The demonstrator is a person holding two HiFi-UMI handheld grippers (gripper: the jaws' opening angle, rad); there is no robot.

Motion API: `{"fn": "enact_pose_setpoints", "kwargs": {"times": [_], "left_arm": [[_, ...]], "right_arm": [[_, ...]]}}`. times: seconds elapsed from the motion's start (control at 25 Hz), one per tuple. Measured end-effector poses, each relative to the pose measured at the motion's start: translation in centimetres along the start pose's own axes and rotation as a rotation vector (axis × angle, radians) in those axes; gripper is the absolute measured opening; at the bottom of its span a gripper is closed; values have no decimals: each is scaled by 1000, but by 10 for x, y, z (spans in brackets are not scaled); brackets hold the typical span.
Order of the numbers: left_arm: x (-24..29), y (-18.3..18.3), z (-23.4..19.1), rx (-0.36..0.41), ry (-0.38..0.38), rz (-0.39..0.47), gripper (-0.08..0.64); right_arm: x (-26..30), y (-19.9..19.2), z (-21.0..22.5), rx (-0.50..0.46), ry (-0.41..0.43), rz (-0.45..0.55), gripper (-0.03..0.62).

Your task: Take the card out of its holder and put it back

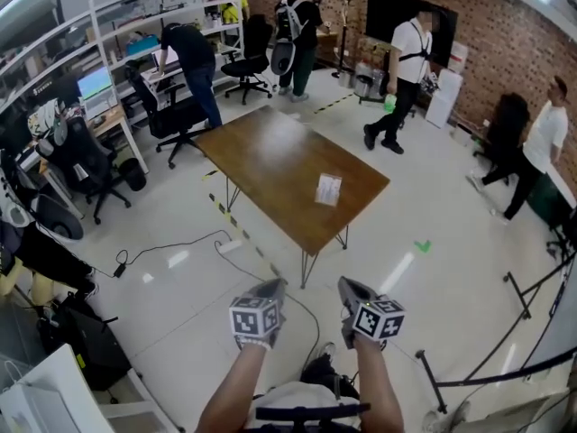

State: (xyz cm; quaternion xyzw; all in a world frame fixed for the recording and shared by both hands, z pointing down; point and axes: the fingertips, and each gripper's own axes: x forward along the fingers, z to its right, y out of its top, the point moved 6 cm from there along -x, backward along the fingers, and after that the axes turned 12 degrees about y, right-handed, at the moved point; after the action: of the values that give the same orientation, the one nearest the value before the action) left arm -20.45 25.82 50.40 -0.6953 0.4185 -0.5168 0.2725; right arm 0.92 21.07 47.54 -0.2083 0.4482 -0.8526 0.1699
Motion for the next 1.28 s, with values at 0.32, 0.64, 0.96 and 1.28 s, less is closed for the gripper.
{"fn": "enact_pose_setpoints", "kwargs": {"times": [0.32,0.64,0.96,1.28], "left_arm": [[69,29,26,-15,33,28,21],[133,51,50,-32,112,65,164],[173,59,64,-6,148,35,235],[226,75,59,33,157,-1,314]], "right_arm": [[23,48,69,-19,40,-27,5],[31,86,136,-28,85,-48,5],[44,93,177,31,108,-69,5],[73,104,207,72,101,-69,5]]}}
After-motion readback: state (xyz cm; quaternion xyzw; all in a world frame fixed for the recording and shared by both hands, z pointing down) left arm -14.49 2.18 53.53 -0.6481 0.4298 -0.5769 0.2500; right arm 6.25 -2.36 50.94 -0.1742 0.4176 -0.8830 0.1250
